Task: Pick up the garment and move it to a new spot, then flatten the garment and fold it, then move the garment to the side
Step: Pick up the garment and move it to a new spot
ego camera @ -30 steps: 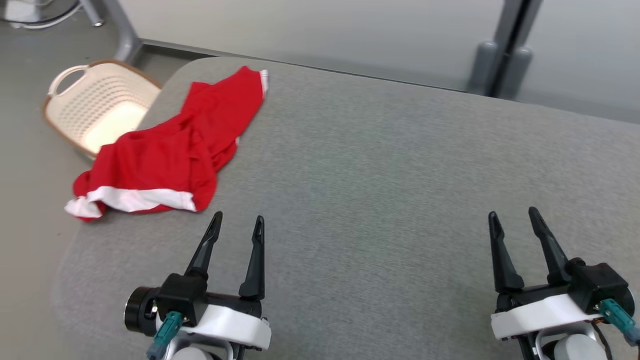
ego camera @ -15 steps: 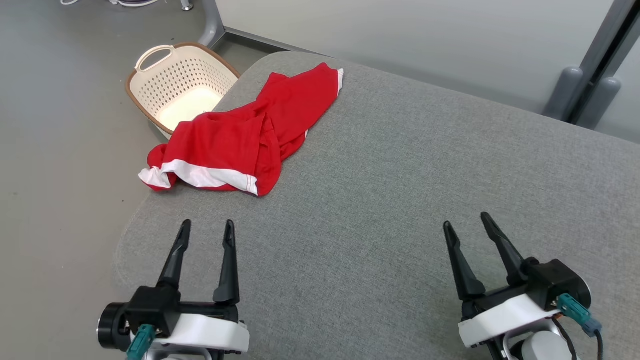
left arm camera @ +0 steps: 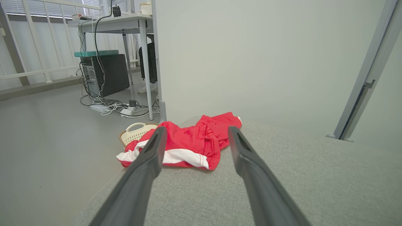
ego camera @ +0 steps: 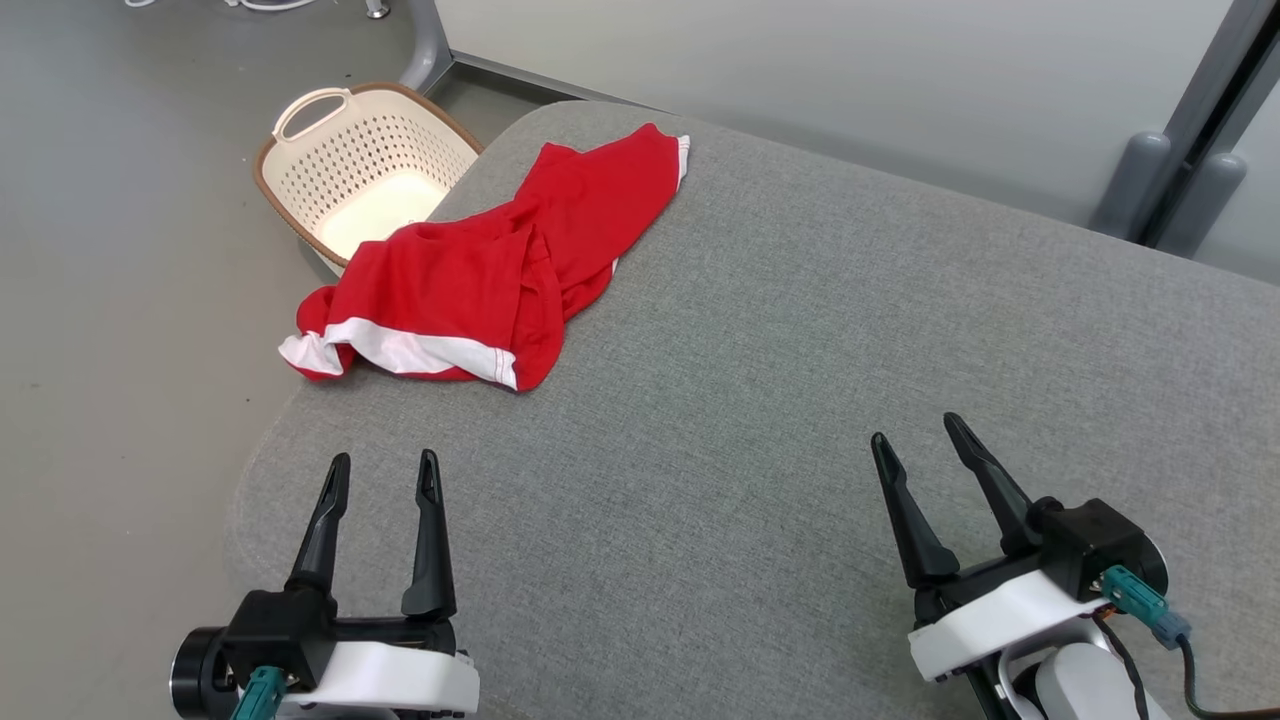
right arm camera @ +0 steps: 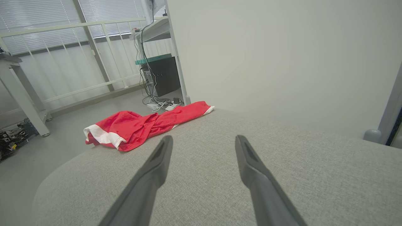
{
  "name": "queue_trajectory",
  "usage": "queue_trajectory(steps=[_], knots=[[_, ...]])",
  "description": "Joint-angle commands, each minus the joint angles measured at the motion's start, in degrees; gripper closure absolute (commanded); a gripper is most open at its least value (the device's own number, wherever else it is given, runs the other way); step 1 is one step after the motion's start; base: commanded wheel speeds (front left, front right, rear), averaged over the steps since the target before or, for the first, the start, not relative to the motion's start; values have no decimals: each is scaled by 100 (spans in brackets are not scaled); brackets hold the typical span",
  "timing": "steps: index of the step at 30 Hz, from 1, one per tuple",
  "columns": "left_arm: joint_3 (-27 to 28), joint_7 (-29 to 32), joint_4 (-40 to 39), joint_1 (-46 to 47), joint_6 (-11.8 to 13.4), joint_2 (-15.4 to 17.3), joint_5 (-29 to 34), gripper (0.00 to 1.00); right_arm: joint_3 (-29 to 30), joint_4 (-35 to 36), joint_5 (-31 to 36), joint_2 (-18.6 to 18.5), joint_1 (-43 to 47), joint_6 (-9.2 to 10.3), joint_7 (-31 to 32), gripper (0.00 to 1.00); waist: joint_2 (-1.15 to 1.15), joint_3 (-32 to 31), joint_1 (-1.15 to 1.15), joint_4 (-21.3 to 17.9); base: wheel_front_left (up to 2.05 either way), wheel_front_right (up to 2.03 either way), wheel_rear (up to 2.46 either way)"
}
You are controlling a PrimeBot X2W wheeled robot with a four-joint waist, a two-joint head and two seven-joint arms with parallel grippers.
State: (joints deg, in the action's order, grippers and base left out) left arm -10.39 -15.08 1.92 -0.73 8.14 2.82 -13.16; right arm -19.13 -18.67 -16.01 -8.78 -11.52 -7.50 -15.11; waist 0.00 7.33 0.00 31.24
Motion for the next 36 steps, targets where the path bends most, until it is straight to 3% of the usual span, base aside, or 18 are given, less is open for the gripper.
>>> queue_trajectory(steps=[1, 12, 18, 27, 36], knots=[[23, -11, -7, 42, 17, 17, -4, 0, 32, -10, -22, -30, -15, 3, -5, 0, 0, -8, 0, -8, 0, 0, 0], [139, -10, 266, 127, -67, 18, -131, 0, 272, 67, 26, 37, 219, 3, -5, 0, 0, -73, 0, -53, 0, 0, 0], [315, -10, 577, 470, -287, 17, -267, 0, 658, 251, 201, -11, 291, 3, -5, 0, 0, 119, 0, -67, 0, 0, 0], [550, 4, 2073, 1662, -800, 199, -76, 0, 979, 534, 448, -264, 391, 3, -5, 0, 0, 662, 0, -273, 0, 0, 0], [494, 624, 3493, 2990, -1121, 556, -156, 0, 1018, 775, 481, -570, 217, 3, 19, 0, 0, 1210, 0, -613, 0, 0, 0]])
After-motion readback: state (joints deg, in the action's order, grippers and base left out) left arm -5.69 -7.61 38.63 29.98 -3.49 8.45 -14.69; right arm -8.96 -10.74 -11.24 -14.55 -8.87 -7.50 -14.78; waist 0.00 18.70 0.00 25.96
